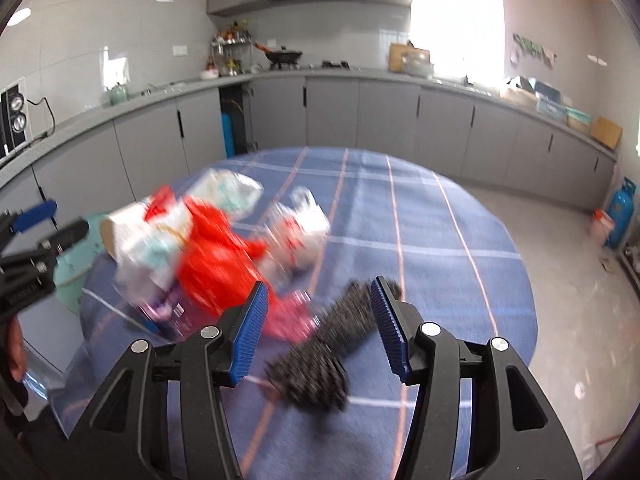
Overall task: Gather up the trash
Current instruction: 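Grasp the black scrubber with the right tool while the left tool grasps the plastic bag bundle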
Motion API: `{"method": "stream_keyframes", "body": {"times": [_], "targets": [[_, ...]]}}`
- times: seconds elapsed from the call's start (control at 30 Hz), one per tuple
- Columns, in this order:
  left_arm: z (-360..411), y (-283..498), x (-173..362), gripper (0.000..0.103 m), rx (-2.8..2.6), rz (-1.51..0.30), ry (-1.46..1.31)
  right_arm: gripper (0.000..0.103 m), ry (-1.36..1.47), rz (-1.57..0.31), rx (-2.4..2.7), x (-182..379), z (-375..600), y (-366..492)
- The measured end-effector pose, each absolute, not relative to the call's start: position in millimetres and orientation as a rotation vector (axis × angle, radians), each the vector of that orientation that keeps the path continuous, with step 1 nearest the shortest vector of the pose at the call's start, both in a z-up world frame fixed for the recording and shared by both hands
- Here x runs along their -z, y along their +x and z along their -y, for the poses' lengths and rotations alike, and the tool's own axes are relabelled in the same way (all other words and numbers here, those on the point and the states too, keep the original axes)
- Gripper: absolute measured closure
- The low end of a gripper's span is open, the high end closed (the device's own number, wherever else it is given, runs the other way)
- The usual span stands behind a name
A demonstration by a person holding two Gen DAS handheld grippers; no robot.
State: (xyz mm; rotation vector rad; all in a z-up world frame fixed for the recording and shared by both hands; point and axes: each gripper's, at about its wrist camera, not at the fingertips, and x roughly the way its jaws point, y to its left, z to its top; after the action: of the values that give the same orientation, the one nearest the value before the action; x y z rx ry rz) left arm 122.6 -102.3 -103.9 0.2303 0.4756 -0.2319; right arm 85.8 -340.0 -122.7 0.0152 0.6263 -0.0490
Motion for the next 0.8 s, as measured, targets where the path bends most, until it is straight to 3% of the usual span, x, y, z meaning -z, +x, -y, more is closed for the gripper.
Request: {"method": "stream_keyframes", "body": {"times": [0.17, 0.47, 0.63, 0.7, 0.77, 0.8], "targets": [[125, 118, 105, 0.028, 0.275, -0.478, 0.241, 0.043, 0.055, -0.651, 0.047, 140, 350, 76], [162, 122, 123, 0.028, 0.344, -0.531, 0.282, 0.042, 0.123, -0.700, 0.018, 156, 355, 84], [166, 129, 133, 0.052, 0.386, -0.587, 0.280, 0.044, 0.137, -0.729, 0.001, 165, 356, 88], [169, 129, 133, 0.067, 0.409, -0.592, 0.286, 0.052, 0.136, -0.738, -0.013, 167, 355, 88], [171, 127, 134, 0.070, 0.420, -0.594, 0.293, 0.073, 0.133, -0.755, -0.023, 167, 353, 90], [172, 127, 133, 0.078, 0.431, -0.598, 0.289, 0.078, 0.129, -0.762, -0.031, 169, 353, 90]]}}
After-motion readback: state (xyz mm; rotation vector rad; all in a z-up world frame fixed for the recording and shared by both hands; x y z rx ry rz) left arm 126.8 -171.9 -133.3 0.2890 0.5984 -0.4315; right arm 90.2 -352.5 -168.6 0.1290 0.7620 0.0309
